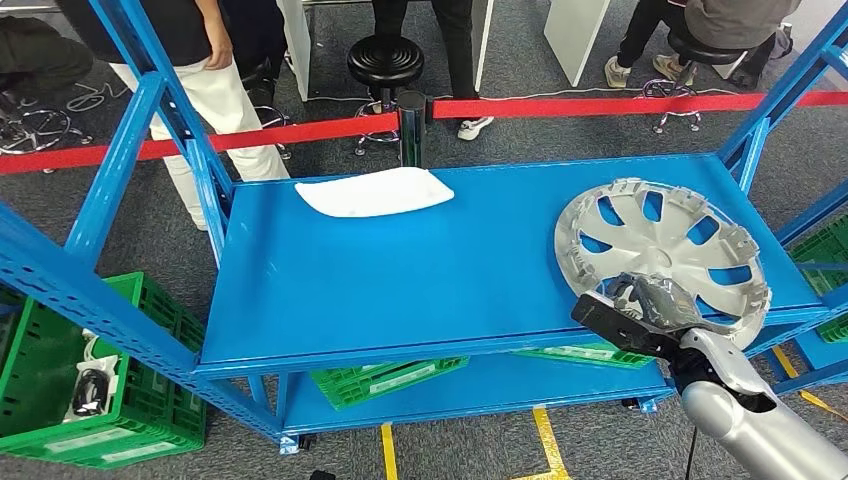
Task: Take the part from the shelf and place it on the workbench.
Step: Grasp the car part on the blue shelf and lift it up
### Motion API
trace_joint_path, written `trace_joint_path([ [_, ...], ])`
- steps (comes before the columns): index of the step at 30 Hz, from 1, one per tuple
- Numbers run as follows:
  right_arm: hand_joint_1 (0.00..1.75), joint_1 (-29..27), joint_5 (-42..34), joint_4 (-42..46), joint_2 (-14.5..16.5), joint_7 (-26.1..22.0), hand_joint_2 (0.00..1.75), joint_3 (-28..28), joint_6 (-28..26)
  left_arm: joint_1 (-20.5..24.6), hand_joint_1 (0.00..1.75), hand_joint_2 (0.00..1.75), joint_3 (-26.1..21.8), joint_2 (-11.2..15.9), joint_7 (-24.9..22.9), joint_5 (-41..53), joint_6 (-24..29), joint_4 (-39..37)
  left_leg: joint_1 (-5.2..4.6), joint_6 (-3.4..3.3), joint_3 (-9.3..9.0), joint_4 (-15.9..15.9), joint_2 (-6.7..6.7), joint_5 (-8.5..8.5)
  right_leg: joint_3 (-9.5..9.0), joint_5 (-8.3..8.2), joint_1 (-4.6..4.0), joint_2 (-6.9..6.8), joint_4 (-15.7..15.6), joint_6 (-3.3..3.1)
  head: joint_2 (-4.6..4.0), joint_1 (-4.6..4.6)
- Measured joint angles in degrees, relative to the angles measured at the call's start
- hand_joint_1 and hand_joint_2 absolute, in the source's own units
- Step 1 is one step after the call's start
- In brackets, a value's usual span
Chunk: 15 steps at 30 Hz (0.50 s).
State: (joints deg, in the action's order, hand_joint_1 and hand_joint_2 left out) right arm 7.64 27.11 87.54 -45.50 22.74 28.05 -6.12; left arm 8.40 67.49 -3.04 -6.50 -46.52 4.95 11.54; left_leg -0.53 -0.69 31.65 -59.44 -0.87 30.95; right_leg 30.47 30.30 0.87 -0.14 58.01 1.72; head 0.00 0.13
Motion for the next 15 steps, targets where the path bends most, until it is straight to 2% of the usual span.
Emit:
trace_joint_path([
  [9,1.75,-1.6,1.0,4.7,2.3,-4.6,1.75,-3.5,-7.4,0.0,0.0,0.0,0.0,-0.3,0.0,-0.3,0.9,0.0,0.0,0.0,-0.01,0.0,0.0,0.0,0.0,0.0,0.0,0.02,0.0,0.0,0.0,0.0],
  [15,1.75,-2.6,1.1,7.9,3.5,-5.6,1.75,-5.7,-9.0,0.0,0.0,0.0,0.0,-0.3,0.0,-0.3,1.0,0.0,0.0,0.0,-0.01,0.0,0.03,0.0,0.0,0.0,0.0,0.02,0.0,0.0,0.0,-0.02],
])
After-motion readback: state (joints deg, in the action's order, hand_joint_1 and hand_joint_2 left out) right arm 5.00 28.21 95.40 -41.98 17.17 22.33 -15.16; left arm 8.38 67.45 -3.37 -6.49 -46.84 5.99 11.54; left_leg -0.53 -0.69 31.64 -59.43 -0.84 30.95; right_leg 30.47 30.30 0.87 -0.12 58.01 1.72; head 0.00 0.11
